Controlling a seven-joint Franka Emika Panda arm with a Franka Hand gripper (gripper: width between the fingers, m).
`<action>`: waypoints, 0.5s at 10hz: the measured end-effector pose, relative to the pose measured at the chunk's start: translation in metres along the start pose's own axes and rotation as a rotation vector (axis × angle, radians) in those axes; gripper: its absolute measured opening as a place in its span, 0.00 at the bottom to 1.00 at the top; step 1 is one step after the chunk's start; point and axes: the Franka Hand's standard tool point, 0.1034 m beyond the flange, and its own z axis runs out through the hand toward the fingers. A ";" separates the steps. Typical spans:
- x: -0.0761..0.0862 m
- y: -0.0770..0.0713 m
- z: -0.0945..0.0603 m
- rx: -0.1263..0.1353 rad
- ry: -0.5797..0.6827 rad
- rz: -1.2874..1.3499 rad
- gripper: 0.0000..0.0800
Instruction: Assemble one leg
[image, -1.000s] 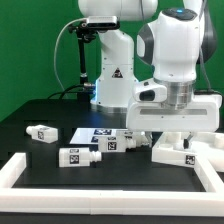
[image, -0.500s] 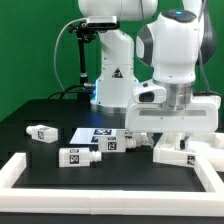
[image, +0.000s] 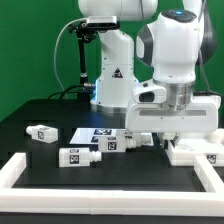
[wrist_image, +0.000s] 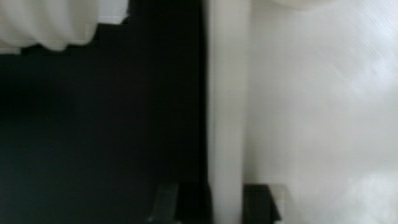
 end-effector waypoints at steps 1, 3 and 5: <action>0.001 0.001 -0.001 0.000 0.000 -0.010 0.07; 0.004 0.022 -0.032 -0.008 -0.036 -0.077 0.07; 0.008 0.051 -0.084 0.006 -0.073 -0.113 0.07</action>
Offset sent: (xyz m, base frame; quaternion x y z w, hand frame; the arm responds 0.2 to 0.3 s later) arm 0.0137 -0.0417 0.0865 0.0238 -0.0630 -0.0327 0.9972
